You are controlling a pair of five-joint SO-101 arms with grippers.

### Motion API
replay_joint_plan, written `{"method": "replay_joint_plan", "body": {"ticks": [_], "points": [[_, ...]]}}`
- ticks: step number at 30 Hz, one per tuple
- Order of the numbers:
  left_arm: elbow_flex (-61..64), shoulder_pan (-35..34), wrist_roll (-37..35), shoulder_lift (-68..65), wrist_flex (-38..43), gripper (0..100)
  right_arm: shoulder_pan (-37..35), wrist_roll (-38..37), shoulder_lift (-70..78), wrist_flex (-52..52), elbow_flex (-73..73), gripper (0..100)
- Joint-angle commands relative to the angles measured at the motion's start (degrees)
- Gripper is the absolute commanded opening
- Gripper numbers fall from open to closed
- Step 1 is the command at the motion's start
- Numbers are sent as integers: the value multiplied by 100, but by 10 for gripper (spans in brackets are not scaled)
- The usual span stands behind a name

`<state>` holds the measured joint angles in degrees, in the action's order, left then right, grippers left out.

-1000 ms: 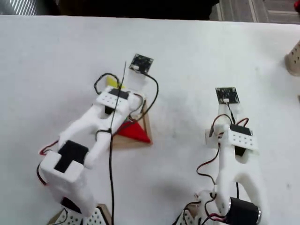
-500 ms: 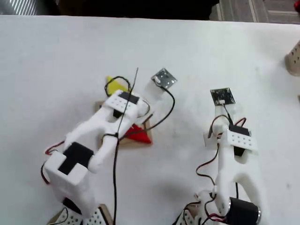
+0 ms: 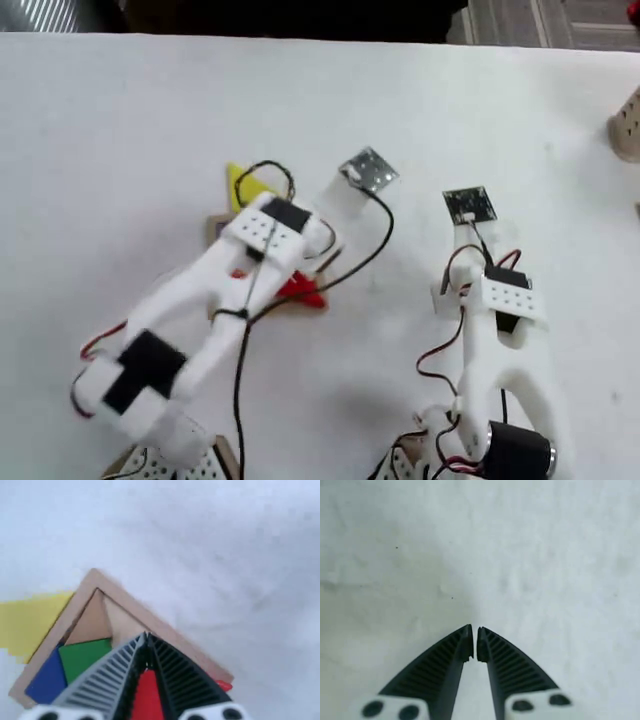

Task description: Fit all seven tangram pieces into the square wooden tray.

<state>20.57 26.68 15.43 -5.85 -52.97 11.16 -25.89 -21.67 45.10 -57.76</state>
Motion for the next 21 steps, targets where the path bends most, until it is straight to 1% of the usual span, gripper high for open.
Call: {"method": "replay_joint_plan", "body": {"ticks": [1, 6, 9, 11, 13, 21], "points": [[571, 92, -431, 1376, -299, 22, -48, -88, -163, -84, 35, 17], [1776, 321, -387, 1508, -141, 22, -22, -88, -163, -75, 26, 17], [1987, 760, 62, 1411, -141, 22, -22, -79, -163, -75, 26, 17], [1934, 963, 167, 1262, -132, 22, -22, -79, -163, -75, 26, 17], [1829, 1015, 167, 1051, -79, 22, -22, -79, -163, -75, 26, 17], [1099, 804, 158, 127, -44, 22, -40, -79, -163, -75, 26, 17]]}}
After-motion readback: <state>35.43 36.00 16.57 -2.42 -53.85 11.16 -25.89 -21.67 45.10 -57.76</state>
